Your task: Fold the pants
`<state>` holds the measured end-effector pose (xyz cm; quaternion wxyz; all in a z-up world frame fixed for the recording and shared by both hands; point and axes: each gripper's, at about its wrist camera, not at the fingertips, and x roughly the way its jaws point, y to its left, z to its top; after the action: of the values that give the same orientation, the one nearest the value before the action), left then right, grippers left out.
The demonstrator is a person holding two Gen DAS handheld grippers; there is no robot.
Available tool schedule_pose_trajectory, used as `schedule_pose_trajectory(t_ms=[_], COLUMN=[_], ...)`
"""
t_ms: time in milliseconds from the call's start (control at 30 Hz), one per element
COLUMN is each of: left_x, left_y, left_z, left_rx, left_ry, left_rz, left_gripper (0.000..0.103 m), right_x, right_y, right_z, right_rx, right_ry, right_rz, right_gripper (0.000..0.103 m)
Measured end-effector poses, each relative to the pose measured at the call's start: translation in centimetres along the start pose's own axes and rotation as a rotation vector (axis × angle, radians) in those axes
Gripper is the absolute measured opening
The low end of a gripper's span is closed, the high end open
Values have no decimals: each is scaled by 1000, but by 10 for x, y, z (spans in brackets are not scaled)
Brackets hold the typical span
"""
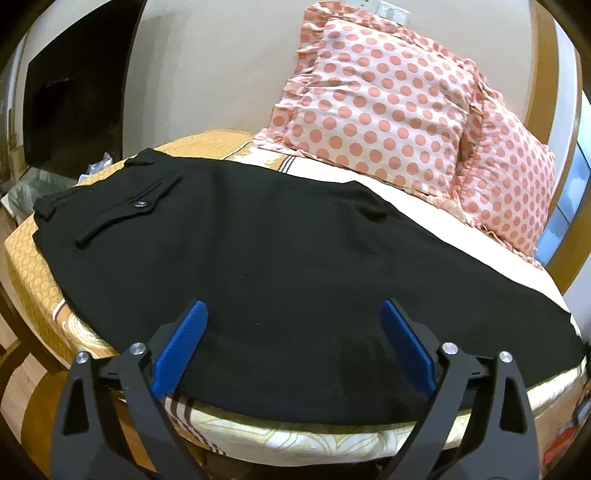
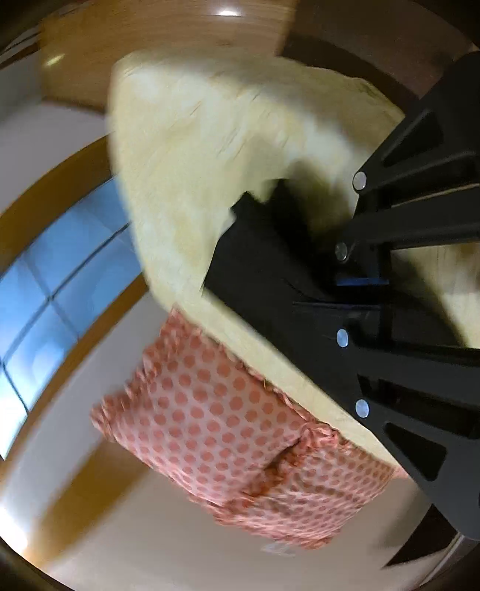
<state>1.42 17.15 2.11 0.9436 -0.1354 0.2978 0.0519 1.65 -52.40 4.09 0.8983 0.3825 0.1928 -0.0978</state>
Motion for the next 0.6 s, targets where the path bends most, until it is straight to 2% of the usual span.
schedule_pose_trajectory(t_ms=[100,200,300,367,467,533,600], left_x=[1,3,3,3,2,2,2], left_y=[0,-3,-5,-5,-3,-1,0], left_z=[-1,-1,-2,-3,-2,-1,-1], left_rx=[-2,3,16,17,4,-5,-6], left_ry=[-10,-16,-23,-25,-27,-27,-27], left_rz=[-13,2,16,19,7,-9,-20], left_gripper=[101,101,101,101,101,101,101], right_x=[11,19,32,48,70,82,84], right_y=[68,155,240,289,316,314,313], right_z=[-2,-23,-78,-142,-223,-255,-258], right_rx=[-163,-326,-482,-618,-791,-809,-813], right_ry=[-7,40,181,360,572,663,655], right_rz=[56,217,418,529,526,507,499], right_gripper=[7,7,7,7,6,6,6])
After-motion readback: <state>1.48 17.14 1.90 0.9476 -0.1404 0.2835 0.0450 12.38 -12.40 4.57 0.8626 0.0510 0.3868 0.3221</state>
